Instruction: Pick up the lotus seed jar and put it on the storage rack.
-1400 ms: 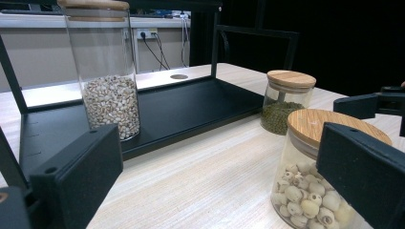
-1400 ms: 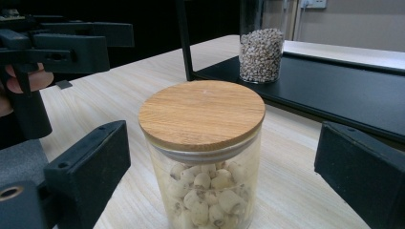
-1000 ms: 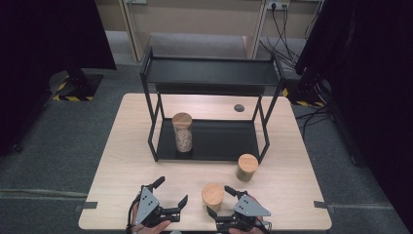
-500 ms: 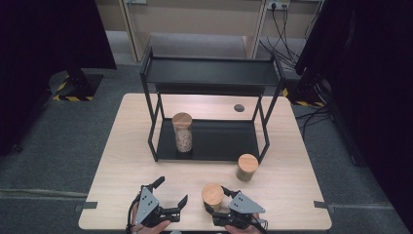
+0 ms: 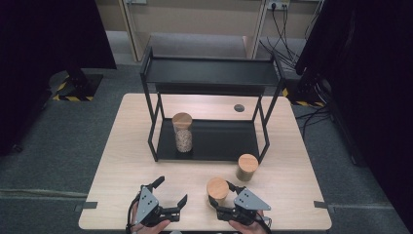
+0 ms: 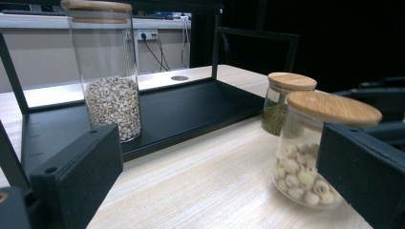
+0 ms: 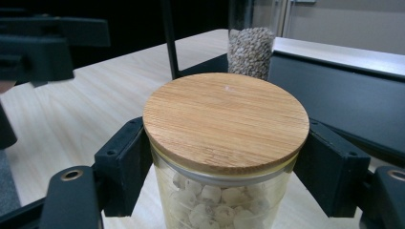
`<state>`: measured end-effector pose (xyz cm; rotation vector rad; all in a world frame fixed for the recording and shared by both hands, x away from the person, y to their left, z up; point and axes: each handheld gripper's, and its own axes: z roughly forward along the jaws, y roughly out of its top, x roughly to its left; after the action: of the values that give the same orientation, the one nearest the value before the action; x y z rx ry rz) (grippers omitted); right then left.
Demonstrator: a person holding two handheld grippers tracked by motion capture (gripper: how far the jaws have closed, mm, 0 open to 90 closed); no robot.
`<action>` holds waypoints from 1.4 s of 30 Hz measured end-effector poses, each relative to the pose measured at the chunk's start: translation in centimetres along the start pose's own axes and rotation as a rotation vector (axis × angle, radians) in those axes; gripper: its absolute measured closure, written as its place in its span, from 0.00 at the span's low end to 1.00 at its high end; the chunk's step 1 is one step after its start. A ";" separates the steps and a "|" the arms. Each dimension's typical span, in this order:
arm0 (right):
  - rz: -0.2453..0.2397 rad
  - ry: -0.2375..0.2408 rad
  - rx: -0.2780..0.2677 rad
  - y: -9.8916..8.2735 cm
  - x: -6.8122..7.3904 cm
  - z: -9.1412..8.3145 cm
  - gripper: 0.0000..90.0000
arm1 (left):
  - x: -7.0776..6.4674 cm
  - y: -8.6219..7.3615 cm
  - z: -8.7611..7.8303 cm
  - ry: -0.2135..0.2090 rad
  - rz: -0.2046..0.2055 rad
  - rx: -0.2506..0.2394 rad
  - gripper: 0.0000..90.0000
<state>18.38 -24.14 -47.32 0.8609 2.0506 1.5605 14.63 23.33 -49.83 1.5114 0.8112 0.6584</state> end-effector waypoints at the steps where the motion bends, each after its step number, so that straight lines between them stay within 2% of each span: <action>1: 0.002 0.000 -0.001 0.2 -0.1 0.1 0.28 | 0.0 0.0 0.0 0.000 0.001 0.000 0.02; 20: -0.007 -0.018 0.007 3.6 0.1 4.7 0.28 | 0.4 0.0 -0.1 0.003 -0.017 -0.004 0.02; 42: -0.008 -0.178 0.019 6.4 0.1 10.2 0.28 | 0.4 -0.1 -0.1 0.005 -0.021 -0.003 0.02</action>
<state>26.45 -15.84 -44.03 0.9608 1.9424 1.4079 14.81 23.73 -49.96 1.4968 0.8285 0.6483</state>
